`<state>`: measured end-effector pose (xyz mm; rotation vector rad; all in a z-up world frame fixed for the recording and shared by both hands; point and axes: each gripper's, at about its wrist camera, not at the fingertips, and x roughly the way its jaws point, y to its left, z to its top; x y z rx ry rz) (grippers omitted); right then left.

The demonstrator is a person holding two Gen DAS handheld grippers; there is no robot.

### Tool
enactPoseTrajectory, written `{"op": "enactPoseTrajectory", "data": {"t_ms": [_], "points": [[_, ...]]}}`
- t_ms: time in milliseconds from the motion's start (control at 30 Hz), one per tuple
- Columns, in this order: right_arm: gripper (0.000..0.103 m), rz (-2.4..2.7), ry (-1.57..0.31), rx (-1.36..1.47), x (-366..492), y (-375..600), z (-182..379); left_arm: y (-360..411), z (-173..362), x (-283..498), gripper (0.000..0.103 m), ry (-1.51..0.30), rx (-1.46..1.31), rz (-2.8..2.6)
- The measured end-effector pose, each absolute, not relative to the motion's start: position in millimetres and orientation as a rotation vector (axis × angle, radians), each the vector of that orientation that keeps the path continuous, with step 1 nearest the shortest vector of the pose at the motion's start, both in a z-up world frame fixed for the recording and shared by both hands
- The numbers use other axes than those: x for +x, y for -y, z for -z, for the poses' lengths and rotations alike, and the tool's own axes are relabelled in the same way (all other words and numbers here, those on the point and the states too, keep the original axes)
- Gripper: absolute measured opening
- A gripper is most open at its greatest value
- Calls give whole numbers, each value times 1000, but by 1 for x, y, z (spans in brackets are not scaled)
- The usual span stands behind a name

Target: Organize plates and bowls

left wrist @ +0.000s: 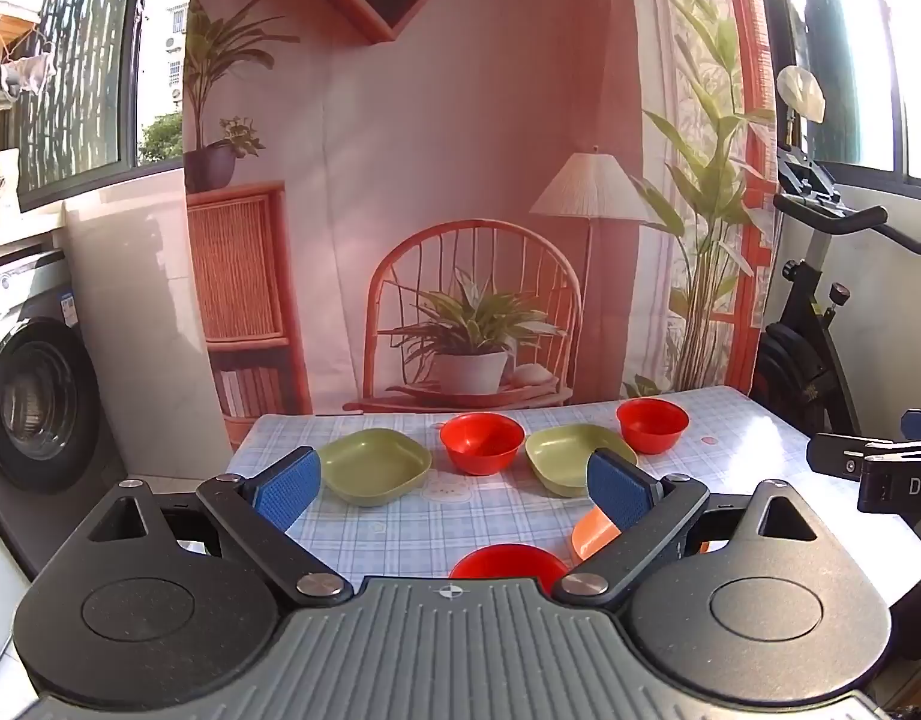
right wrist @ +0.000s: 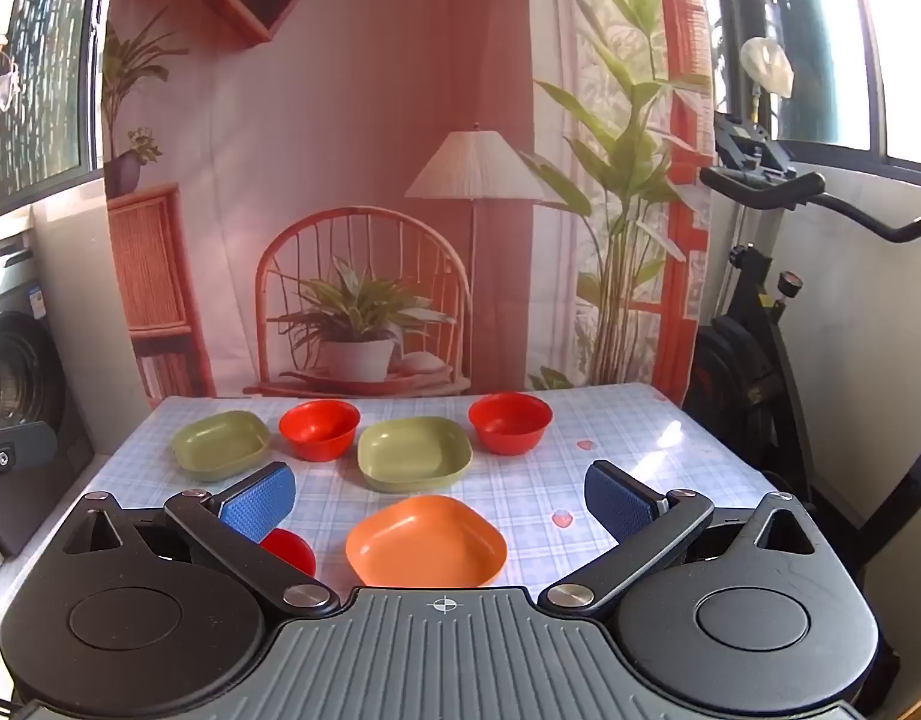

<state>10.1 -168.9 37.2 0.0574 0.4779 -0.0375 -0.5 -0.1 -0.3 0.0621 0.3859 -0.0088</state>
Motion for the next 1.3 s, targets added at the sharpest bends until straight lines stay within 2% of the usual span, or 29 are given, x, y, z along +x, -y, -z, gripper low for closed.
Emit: {"op": "enactPoseTrajectory", "data": {"t_ms": [1300], "points": [[103,39,-465,46,9,166,-35,-4,-1,0,97,-390,60,37]]}}
